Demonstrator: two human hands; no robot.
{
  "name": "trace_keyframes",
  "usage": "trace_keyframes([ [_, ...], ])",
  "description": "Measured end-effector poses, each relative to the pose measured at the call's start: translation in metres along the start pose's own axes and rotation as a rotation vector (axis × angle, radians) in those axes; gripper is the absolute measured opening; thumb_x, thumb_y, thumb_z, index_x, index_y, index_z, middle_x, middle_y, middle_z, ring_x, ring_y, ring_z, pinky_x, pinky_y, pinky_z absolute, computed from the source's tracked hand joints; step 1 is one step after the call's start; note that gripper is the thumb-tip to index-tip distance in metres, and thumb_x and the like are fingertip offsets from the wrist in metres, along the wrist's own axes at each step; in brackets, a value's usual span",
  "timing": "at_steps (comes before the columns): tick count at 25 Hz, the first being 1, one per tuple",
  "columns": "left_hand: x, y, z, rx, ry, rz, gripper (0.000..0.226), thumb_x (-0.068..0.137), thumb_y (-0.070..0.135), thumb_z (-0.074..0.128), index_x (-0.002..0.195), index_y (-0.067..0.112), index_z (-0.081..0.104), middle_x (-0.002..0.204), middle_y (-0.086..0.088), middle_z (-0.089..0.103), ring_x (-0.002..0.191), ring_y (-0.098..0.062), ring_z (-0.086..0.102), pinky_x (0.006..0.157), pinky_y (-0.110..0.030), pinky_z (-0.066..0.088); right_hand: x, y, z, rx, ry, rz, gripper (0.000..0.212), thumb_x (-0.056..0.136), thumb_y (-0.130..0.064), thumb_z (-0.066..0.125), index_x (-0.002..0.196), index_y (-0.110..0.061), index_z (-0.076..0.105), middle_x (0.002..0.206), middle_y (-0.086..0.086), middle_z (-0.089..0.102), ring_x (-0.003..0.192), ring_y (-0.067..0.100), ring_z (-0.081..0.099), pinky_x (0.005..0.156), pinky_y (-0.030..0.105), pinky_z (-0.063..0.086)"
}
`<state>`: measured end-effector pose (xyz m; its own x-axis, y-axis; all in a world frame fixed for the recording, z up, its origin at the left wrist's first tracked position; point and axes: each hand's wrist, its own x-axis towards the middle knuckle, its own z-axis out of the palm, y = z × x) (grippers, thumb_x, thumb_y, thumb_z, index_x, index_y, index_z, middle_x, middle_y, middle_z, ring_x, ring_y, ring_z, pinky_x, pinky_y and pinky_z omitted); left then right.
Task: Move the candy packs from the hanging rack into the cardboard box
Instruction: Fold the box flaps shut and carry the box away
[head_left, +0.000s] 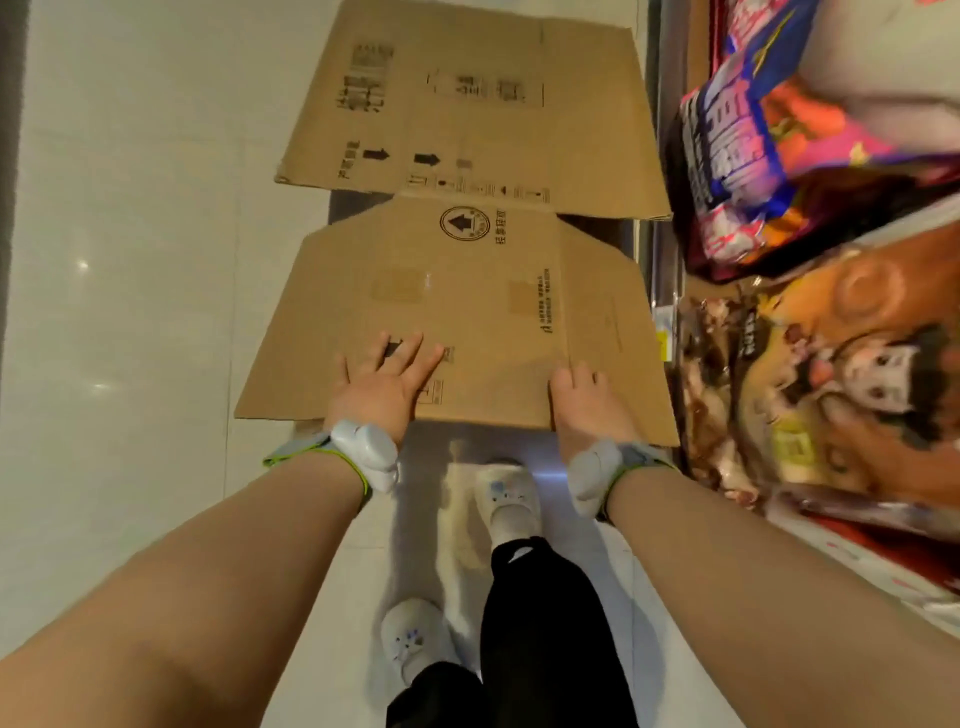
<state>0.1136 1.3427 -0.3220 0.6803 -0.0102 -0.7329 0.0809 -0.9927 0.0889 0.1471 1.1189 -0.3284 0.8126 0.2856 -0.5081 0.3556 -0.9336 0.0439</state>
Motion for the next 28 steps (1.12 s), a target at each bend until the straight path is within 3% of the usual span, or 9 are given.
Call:
trace_keyframes([
  [2, 0.012, -0.006, 0.046, 0.026, -0.033, 0.023, 0.084, 0.094, -0.003, 0.038, 0.152, 0.041, -0.006, 0.161, 0.012, -0.013, 0.150, -0.026, -0.009, 0.118, -0.057, 0.010, -0.011, -0.022, 0.046, 0.054, -0.184, 0.095, 0.017, 0.067, 0.000, 0.052, 0.063, -0.015, 0.055, 0.064, 0.005, 0.052, 0.056, 0.021, 0.055, 0.040, 0.025, 0.032],
  [4, 0.032, -0.013, 0.091, 0.037, -0.118, 0.059, 0.079, 0.097, 0.007, 0.043, 0.152, 0.041, -0.003, 0.162, 0.010, -0.010, 0.150, -0.026, -0.001, 0.118, -0.053, 0.018, -0.015, -0.035, 0.094, 0.187, -0.188, 0.147, 0.013, 0.057, -0.009, 0.060, 0.051, -0.019, 0.056, 0.056, 0.001, 0.052, 0.049, 0.017, 0.054, 0.038, 0.020, 0.024],
  [6, 0.055, -0.018, 0.128, 0.034, -0.176, 0.062, 0.074, 0.098, 0.018, 0.046, 0.152, 0.042, 0.002, 0.163, 0.008, -0.005, 0.149, -0.026, 0.008, 0.116, -0.050, 0.026, -0.014, -0.037, 0.132, 0.234, -0.235, 0.298, 0.023, 0.060, -0.010, 0.072, 0.082, -0.013, 0.067, 0.086, 0.009, 0.063, 0.078, 0.023, 0.063, 0.054, 0.025, 0.045],
  [8, 0.082, -0.023, 0.159, 0.040, -0.197, 0.017, 0.075, 0.096, 0.028, 0.053, 0.152, 0.041, 0.005, 0.163, 0.007, -0.003, 0.148, -0.027, 0.012, 0.114, -0.048, 0.030, 0.008, -0.031, 0.183, 0.325, -0.263, 0.318, 0.062, 0.083, -0.018, 0.063, 0.140, -0.017, 0.038, 0.141, 0.015, 0.037, 0.126, 0.031, 0.041, 0.093, 0.038, 0.044],
  [9, 0.093, -0.025, 0.166, 0.046, -0.208, -0.007, 0.077, 0.095, 0.033, 0.056, 0.152, 0.040, 0.005, 0.163, 0.007, -0.003, 0.148, -0.028, 0.013, 0.114, -0.047, 0.031, 0.019, -0.026, 0.194, 0.407, -0.343, 0.307, 0.074, 0.087, -0.024, 0.060, 0.148, -0.024, 0.018, 0.153, 0.013, 0.018, 0.136, 0.034, 0.026, 0.104, 0.042, 0.036],
  [12, 0.131, -0.034, 0.182, 0.037, -0.224, -0.053, 0.081, 0.093, 0.041, 0.057, 0.153, 0.039, 0.002, 0.163, 0.001, -0.006, 0.147, -0.032, 0.015, 0.113, -0.046, 0.033, 0.057, -0.019, 0.215, 0.455, -0.414, 0.266, 0.083, 0.088, -0.037, 0.059, 0.150, -0.038, 0.004, 0.159, 0.009, -0.006, 0.144, 0.039, 0.005, 0.115, 0.044, 0.022],
  [18, 0.201, -0.044, 0.205, -0.157, -0.184, -0.199, 0.083, 0.092, 0.047, 0.056, 0.154, 0.035, 0.002, 0.162, -0.012, -0.003, 0.147, -0.035, 0.016, 0.116, -0.040, 0.026, 0.125, -0.007, 0.253, 0.301, -0.386, 0.141, 0.077, 0.089, -0.053, 0.052, 0.147, -0.047, 0.001, 0.159, -0.001, -0.015, 0.145, 0.037, -0.009, 0.118, 0.053, 0.013],
  [23, 0.217, -0.034, 0.218, -0.117, -0.219, -0.232, 0.069, 0.099, 0.047, 0.040, 0.153, 0.036, -0.002, 0.162, -0.011, -0.007, 0.150, -0.030, 0.004, 0.121, -0.046, 0.011, 0.135, 0.001, 0.275, 0.301, -0.415, 0.139, 0.078, 0.090, -0.051, 0.051, 0.143, -0.053, -0.005, 0.156, -0.010, -0.024, 0.146, 0.029, -0.016, 0.109, 0.065, 0.022],
  [28, 0.231, -0.009, 0.214, -0.014, -0.211, -0.115, 0.063, 0.100, 0.048, 0.033, 0.153, 0.039, -0.001, 0.163, -0.001, -0.008, 0.151, -0.026, -0.001, 0.119, -0.052, 0.002, 0.138, 0.029, 0.262, 0.290, -0.411, 0.282, 0.076, 0.092, -0.055, 0.044, 0.151, -0.033, 0.000, 0.160, 0.006, -0.007, 0.147, 0.031, 0.002, 0.119, 0.044, 0.012],
])
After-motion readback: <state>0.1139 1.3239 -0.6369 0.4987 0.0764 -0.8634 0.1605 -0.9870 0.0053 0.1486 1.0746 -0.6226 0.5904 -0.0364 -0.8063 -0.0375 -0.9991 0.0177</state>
